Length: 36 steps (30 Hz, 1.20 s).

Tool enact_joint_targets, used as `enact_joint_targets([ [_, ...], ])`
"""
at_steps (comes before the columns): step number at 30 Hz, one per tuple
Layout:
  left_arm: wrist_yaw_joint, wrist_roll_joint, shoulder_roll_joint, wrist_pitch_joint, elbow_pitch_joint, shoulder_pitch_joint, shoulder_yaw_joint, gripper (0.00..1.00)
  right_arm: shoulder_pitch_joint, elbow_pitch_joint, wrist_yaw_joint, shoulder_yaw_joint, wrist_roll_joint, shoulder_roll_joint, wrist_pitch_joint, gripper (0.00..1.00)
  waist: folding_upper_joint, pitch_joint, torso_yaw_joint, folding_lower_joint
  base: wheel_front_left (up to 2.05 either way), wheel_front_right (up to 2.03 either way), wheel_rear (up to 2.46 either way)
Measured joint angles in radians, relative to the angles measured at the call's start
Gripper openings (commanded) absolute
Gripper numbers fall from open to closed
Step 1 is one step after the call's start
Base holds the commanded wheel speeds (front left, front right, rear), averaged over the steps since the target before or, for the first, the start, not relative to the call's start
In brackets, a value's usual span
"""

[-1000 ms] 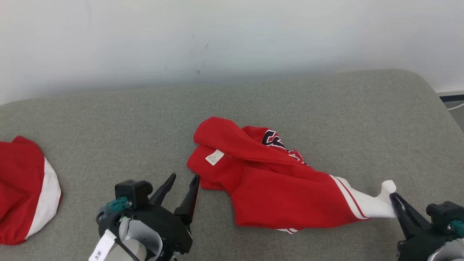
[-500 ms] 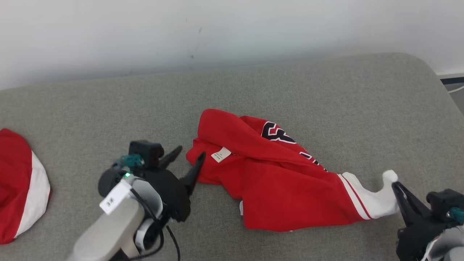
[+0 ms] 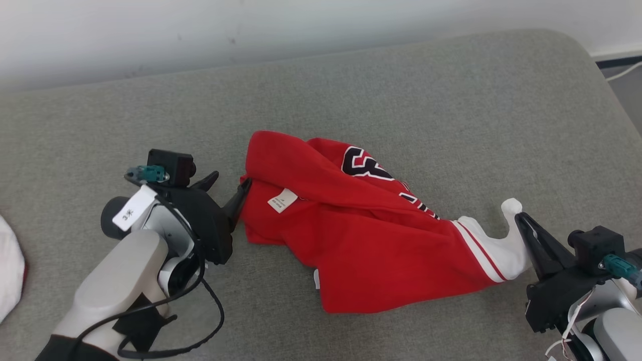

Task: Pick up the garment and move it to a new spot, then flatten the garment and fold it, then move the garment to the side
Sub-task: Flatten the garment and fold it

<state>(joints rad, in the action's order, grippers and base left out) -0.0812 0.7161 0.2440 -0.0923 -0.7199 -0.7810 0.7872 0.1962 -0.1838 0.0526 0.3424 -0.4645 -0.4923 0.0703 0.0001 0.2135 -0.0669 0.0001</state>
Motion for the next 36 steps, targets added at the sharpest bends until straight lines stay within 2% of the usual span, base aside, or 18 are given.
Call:
enact_joint_targets([
  [14, -0.034, 0.001, -0.053, -0.004, -0.153, -0.086, 0.026, 1.0, 0.04, 0.019, 0.0, 0.019, 0.011, 0.017, -0.005, 0.0, 0.0, 0.07, -0.047, 0.0001, 0.0, 0.0, 0.0],
  [15, -0.034, 0.001, -0.056, -0.004, -0.162, -0.09, 0.028, 0.8, 0.04, 0.018, 0.0, 0.019, 0.011, 0.017, -0.005, 0.0, 0.0, 0.071, -0.048, 0.0001, 0.0, 0.0, 0.0],
  [17, -0.035, 0.0, -0.059, 0.004, -0.172, -0.092, 0.032, 0.0, 0.04, 0.019, 0.0, 0.02, 0.011, 0.018, -0.005, 0.0, 0.0, 0.075, -0.049, 0.0, 0.0, 0.0, 0.0],
  [26, -0.043, -0.003, -0.085, 0.042, -0.218, -0.128, 0.055, 0.0, 0.039, 0.002, 0.001, 0.016, 0.011, 0.018, 0.0, 0.0, 0.0, 0.071, -0.034, 0.0, 0.0, 0.0, 0.0],
  [36, -0.044, -0.025, -0.098, 0.15, -0.262, -0.176, 0.059, 0.0, 0.039, -0.036, 0.0, 0.011, 0.01, 0.019, 0.016, 0.0, -0.0001, 0.04, 0.004, -0.0001, 0.0, 0.0, 0.0],
])
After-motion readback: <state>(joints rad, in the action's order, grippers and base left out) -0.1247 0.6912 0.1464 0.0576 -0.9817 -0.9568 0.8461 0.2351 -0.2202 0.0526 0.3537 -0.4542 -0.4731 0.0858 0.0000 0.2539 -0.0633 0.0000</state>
